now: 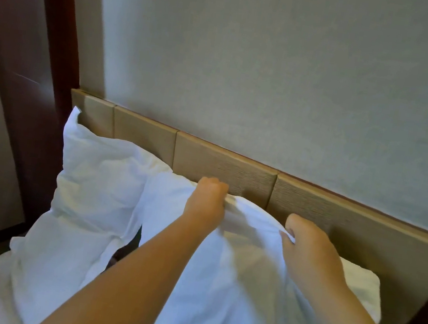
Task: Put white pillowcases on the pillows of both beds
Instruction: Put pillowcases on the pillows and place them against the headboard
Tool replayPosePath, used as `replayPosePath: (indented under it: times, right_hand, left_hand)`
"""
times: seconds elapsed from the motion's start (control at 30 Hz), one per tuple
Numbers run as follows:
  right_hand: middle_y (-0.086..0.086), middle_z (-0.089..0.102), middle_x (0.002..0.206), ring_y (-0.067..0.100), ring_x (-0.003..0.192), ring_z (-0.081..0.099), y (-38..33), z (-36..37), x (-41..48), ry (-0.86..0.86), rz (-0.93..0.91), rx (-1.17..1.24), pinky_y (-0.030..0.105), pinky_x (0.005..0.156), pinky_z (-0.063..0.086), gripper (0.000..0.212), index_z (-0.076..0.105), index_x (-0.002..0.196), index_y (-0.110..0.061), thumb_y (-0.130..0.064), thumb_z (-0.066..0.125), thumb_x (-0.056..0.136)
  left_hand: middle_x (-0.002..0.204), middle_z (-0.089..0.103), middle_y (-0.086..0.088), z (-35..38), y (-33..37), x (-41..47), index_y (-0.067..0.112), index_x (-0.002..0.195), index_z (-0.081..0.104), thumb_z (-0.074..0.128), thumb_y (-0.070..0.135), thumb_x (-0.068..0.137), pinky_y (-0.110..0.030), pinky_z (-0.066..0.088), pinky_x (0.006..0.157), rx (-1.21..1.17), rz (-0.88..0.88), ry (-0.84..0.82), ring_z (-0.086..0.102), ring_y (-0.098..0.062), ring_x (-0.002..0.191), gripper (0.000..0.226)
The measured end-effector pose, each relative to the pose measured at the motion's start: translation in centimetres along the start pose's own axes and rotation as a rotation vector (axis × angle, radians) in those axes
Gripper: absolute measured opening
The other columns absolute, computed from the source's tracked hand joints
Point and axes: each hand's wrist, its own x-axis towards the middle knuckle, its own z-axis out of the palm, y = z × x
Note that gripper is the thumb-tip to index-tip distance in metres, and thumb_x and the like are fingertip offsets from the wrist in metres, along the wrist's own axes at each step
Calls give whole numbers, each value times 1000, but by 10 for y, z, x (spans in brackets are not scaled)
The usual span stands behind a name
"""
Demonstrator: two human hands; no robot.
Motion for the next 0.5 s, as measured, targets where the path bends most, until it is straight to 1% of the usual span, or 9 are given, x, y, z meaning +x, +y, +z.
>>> replayPosePath:
  times: [0.07, 0.1, 0.17, 0.27, 0.33, 0.37, 0.5]
  right_hand:
    - [-2, 38, 63, 19, 59, 33, 5, 8, 2, 40, 48, -63, 30, 48, 22, 30, 33, 65, -17, -11, 51, 88]
    - [-2, 39, 64, 20, 60, 35, 7, 14, 0, 55, 63, -89, 31, 48, 23, 29, 33, 66, -18, -10, 52, 87]
    - [0, 44, 67, 23, 63, 40, 12, 26, -7, 68, 84, -102, 34, 49, 30, 27, 36, 67, -17, -6, 51, 86]
    - [1, 46, 70, 24, 65, 44, 16, 45, -19, 25, 135, -86, 38, 52, 40, 26, 40, 67, -18, -3, 49, 86]
    - [1, 46, 70, 24, 66, 45, 13, 57, -27, -21, 139, -53, 37, 53, 39, 24, 40, 68, -19, -3, 48, 85]
    - [1, 46, 70, 24, 66, 44, 10, 62, -31, -45, 134, -29, 36, 53, 37, 24, 40, 68, -18, -4, 48, 84]
    - [0, 46, 70, 18, 62, 42, -3, 79, -41, -131, 100, 40, 29, 51, 30, 25, 41, 68, -21, -10, 47, 89]
  left_hand:
    - [119, 51, -10, 16, 2, 4, 9, 112, 56, 56, 1, 89, -32, 43, 92, -90, 15, -11, 44, -26, 113, 25]
    - [121, 49, -7, 25, 2, 5, 11, 115, 53, 58, 3, 89, -32, 44, 95, -143, 15, -14, 42, -25, 114, 28]
    - [121, 46, -3, 43, -1, 2, 17, 115, 49, 60, 8, 90, -30, 45, 93, -224, 41, -19, 41, -22, 114, 28]
    - [119, 45, -3, 65, -9, -12, 16, 115, 49, 61, 12, 88, -31, 46, 89, -258, 154, -91, 39, -20, 111, 29]
    - [117, 45, -3, 73, -16, -23, 14, 114, 50, 60, 12, 86, -34, 46, 89, -225, 214, -138, 38, -20, 110, 30]
    - [116, 45, -3, 76, -21, -28, 14, 114, 50, 59, 12, 86, -33, 46, 89, -199, 221, -169, 37, -20, 110, 30]
    - [118, 46, 0, 80, -40, -45, 18, 112, 52, 58, 9, 85, -28, 46, 89, -147, 184, -237, 39, -20, 112, 29]
